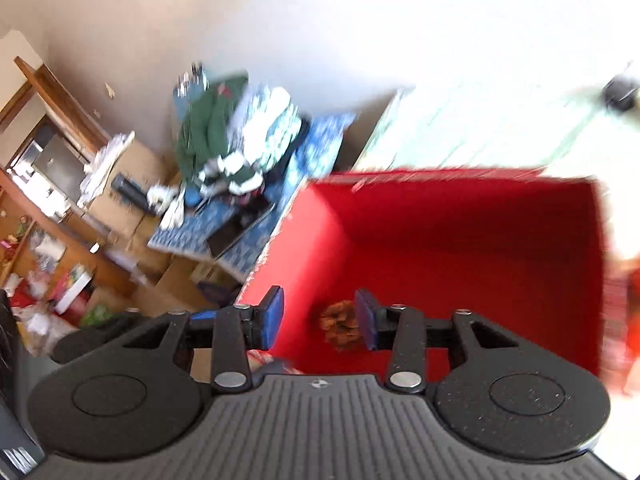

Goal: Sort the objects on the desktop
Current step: 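Carry the pinecone over the red box and open the right gripper, then grasp the purple tissue pack with the right gripper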

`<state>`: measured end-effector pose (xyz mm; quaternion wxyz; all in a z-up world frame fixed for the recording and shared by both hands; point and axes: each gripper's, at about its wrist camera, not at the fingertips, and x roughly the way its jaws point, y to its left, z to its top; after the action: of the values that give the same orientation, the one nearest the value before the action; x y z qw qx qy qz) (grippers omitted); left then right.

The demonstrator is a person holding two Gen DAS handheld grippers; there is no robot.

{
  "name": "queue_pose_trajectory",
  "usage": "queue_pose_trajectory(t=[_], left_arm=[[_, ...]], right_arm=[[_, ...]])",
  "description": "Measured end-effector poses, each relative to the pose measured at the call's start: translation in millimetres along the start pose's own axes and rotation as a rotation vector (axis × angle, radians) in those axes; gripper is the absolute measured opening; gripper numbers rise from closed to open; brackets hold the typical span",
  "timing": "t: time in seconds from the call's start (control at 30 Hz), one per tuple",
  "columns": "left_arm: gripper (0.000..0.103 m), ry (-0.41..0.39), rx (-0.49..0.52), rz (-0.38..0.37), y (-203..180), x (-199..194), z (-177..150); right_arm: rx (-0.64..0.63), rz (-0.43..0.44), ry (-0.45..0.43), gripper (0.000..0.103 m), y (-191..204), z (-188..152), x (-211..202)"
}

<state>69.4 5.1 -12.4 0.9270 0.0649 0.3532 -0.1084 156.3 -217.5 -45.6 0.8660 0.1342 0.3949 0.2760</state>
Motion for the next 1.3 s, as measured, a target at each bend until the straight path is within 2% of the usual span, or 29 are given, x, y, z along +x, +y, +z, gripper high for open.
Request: queue_pose_trajectory(t=[0.07, 0.13, 0.27, 0.37, 0.43, 0.53, 0.8, 1.0, 1.1, 1.2, 1.3], left_arm=[[0.089, -0.034, 0.021, -0.03, -12, -21, -15], [0.088, -0.039, 0.051, -0.079, -24, -34, -30], [0.082, 0.017, 0.138, -0.189, -46, -37, -57], [0.074, 0.065, 0.169, -0.257, -52, -29, -69], [0.072, 0.094, 0.164, -0.311, -55, -24, -72], [0.072, 0.105, 0.171, -0.352, -60, -20, -74], [0.072, 0.102, 0.176, -0.376, -57, -26, -79], [0.07, 0.07, 0.255, -0.417, -85, -31, -73], [0.07, 0.083, 0.287, -0.385, -95, -28, -79], [0.07, 0.102, 0.239, -0.361, -84, -28, -80], [0.082, 0.108, 0.171, -0.316, -70, -29, -79]], right_arm=[[-0.008, -0.042, -0.048, 0.044, -6, -23, -32], [0.004, -0.094, -0.051, 0.045, -13, -46, -50], [0.022, -0.241, 0.027, 0.043, -24, -89, -52], [0.076, -0.298, 0.086, 0.041, -32, -110, -42], [0.081, -0.311, 0.109, 0.04, -31, -118, -41], [0.084, -0.327, 0.141, 0.04, -28, -131, -39], [0.066, -0.364, 0.163, 0.04, -21, -142, -34], [0.09, -0.371, 0.147, 0.04, -28, -137, -37], [0.109, -0.314, 0.119, 0.04, -29, -129, -47], [0.095, -0.217, 0.101, 0.04, -22, -119, -54], [0.041, -0.168, 0.116, 0.042, -10, -111, -48]])
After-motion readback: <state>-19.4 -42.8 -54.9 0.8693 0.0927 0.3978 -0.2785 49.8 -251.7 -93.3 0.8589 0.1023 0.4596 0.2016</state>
